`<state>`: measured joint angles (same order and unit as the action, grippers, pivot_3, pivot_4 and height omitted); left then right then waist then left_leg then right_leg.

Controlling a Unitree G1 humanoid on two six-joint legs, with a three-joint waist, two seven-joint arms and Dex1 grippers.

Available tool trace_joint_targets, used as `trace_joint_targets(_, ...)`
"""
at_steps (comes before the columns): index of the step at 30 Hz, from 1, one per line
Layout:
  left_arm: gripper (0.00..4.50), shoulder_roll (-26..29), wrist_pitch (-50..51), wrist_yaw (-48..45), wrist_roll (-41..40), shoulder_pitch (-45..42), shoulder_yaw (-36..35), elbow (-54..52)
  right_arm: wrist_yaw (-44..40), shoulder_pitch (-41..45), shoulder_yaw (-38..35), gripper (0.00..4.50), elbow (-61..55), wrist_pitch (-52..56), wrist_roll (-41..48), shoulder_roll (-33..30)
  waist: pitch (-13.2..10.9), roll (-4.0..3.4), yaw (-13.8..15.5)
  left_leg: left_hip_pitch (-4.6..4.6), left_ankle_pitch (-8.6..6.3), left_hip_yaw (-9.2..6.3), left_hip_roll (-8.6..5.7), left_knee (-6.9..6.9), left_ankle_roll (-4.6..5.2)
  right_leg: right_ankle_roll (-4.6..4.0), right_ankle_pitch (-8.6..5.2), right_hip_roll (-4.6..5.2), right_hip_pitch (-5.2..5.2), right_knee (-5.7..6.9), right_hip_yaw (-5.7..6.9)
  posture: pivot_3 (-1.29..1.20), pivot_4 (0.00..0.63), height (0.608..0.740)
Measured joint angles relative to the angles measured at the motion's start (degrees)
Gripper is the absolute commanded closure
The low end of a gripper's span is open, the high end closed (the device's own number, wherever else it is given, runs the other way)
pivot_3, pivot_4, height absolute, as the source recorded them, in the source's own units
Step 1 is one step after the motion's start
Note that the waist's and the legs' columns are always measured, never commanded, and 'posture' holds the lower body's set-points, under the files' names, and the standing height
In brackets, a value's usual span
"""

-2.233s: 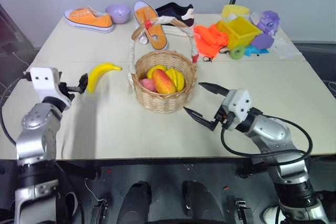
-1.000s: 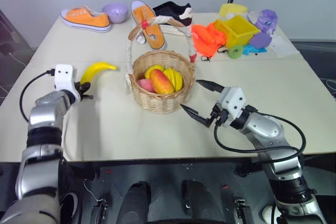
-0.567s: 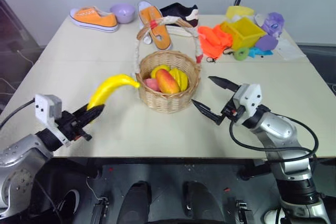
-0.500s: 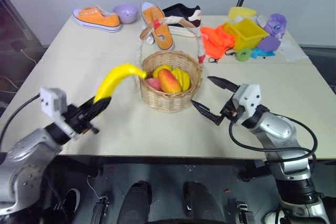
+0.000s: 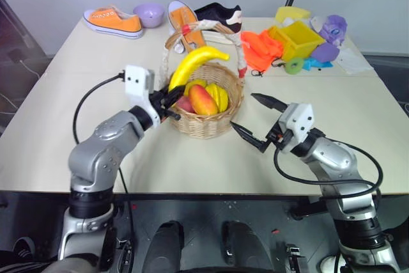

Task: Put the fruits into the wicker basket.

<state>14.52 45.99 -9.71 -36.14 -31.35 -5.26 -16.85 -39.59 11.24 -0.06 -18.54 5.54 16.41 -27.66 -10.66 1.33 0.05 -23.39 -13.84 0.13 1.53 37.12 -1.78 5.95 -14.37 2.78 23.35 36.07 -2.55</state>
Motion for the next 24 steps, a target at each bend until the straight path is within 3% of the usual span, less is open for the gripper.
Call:
trace_joint_targets(3,4.13,-1.6,0.2,1.1,0.8,-1.1,0.4,1.5,0.4,0.2,0.8,0.00,0.0,0.1,-0.4,0.4,0.0,0.00,-0.6,0.00,0.00,0.01,0.00,0.00,0.00,0.02,0.01,0.00,0.00,0.01,-0.02,0.00,0.150,0.740)
trace_joint_targets(4,3.12,-1.7,0.3,1.2,1.2,-1.1,0.7,1.7,0.5,0.2,0.8,0.00,0.0,0.2,-0.5,0.4,0.0,0.00,-0.8,0.01,0.00,0.00,0.00,0.00,0.00,0.02,0.01,-0.01,0.01,0.02,-0.02,0.00,0.150,0.740)
trace_joint_targets(10,0.31,-1.2,0.8,1.8,3.7,-0.8,1.8,2.2,1.0,0.2,0.8,0.00,0.0,0.3,-0.5,0.3,0.0,0.00,-0.8,0.01,0.00,-0.01,0.01,0.00,0.00,0.01,0.01,-0.02,0.01,0.04,-0.03,0.00,0.150,0.740)
trace_joint_targets(11,0.10,-1.3,0.8,1.7,3.6,-0.8,1.6,2.1,1.0,0.2,0.8,0.00,0.0,0.3,-0.5,0.3,0.0,0.00,-0.8,0.01,0.00,-0.01,0.01,0.00,0.00,0.01,0.01,-0.02,0.01,0.04,-0.02,0.00,0.150,0.740)
trace_joint_targets(17,0.10,-0.1,1.0,-1.7,0.8,1.2,0.7,-2.6,1.0,0.3,0.9,0.00,-0.2,0.5,-0.4,0.3,0.0,0.00,-0.8,0.01,0.00,-0.01,0.02,0.00,-0.01,0.00,0.01,-0.01,0.01,0.04,-0.02,0.00,0.150,0.740)
trace_joint_targets(19,0.10,3.6,0.6,-5.3,-0.7,3.8,0.0,-6.6,1.0,-0.1,0.7,0.00,-0.5,0.7,-0.2,0.2,0.0,0.00,-1.0,0.03,0.00,0.02,0.06,-0.04,-0.01,-0.06,-0.03,-0.03,0.02,0.04,-0.03,0.00,0.150,0.740)
trace_joint_targets(22,0.10,14.4,-3.5,-13.1,2.1,11.7,0.2,-12.0,1.5,-5.1,-1.7,0.00,-2.7,2.0,1.9,0.0,0.0,-0.03,-1.0,0.08,-0.01,0.03,0.15,-0.18,-0.01,-0.23,-0.13,-0.10,0.04,0.05,-0.03,0.00,0.150,0.740)
trace_joint_targets(24,0.10,16.3,-6.3,-16.4,2.9,16.4,-1.1,-12.2,2.3,-7.1,-3.3,0.00,-2.7,2.8,2.4,-0.1,0.0,-0.04,-0.8,0.05,0.00,0.06,0.17,-0.16,-0.01,-0.30,-0.15,-0.08,0.07,0.04,-0.02,0.00,0.150,0.740)
